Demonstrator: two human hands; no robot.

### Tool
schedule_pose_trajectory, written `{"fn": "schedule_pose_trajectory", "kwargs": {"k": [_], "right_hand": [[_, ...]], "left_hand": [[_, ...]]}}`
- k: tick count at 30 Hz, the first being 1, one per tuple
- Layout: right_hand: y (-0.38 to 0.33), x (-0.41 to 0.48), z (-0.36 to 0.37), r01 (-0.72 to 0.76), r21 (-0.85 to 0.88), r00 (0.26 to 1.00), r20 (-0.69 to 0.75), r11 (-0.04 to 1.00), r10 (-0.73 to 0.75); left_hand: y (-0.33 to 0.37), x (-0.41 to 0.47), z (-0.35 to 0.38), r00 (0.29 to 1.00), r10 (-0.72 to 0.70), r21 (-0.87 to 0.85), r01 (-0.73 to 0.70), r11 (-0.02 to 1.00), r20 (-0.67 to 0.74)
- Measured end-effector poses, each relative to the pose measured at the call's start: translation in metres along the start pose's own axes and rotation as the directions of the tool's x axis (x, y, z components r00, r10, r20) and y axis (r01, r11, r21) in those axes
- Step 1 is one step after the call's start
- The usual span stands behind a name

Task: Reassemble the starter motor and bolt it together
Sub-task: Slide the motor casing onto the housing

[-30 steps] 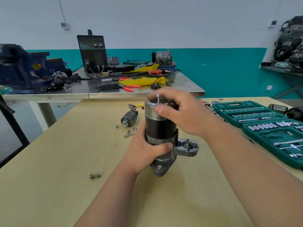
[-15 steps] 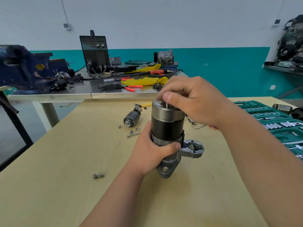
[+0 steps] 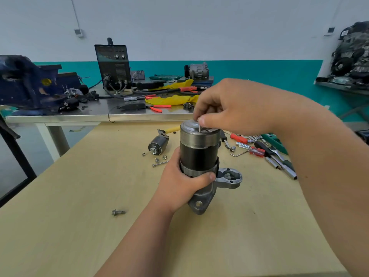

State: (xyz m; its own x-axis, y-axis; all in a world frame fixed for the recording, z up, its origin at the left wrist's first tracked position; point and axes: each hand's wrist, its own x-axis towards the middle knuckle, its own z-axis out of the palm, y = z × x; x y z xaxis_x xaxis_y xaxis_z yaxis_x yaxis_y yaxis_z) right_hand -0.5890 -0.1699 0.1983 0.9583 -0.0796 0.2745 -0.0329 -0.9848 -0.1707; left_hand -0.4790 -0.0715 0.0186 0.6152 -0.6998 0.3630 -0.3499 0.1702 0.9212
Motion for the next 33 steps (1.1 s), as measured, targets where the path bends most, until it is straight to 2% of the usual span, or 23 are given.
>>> {"fn": "schedule_pose_trajectory", "kwargs": {"k": [5, 12, 17, 20, 25, 29, 33], "right_hand": [[-0.009, 0.008, 0.006, -0.018, -0.252, 0.997, -0.075, 0.968, -0.001], [-0.013, 0.004, -0.003, 0.020, -0.191, 0.998, 0.067, 0.981, -0.008], [-0.014, 0.007, 0.001, 0.031, -0.398, 0.999, 0.027, 0.917, -0.022], [-0.016, 0.007, 0.004, 0.009, -0.439, 1.000, -0.006, 0.898, -0.013], [-0.021, 0.002, -0.006, 0.004, -0.302, 0.996, 0.082, 0.953, 0.022], [-0.025, 0.006, 0.001, 0.006, -0.463, 1.000, 0.026, 0.887, 0.007], [-0.024, 0.007, 0.008, -0.054, -0.507, 0.998, -0.057, 0.860, 0.030]], "left_hand": [[0.001, -0.002, 0.002, 1.000, 0.008, 0.001, -0.008, 1.000, 0.001], [0.002, -0.002, 0.000, 1.000, 0.009, -0.018, -0.009, 1.000, 0.008], [0.002, -0.002, 0.000, 0.999, 0.013, -0.005, -0.013, 1.000, 0.030], [0.001, -0.003, 0.000, 1.000, 0.006, -0.020, -0.005, 1.000, 0.021], [0.002, -0.003, -0.001, 0.999, 0.002, -0.033, -0.001, 0.999, 0.036], [0.002, -0.003, -0.001, 0.999, 0.005, -0.035, -0.003, 0.999, 0.039], [0.002, -0.004, 0.000, 0.999, 0.005, -0.039, -0.003, 0.999, 0.035]]}}
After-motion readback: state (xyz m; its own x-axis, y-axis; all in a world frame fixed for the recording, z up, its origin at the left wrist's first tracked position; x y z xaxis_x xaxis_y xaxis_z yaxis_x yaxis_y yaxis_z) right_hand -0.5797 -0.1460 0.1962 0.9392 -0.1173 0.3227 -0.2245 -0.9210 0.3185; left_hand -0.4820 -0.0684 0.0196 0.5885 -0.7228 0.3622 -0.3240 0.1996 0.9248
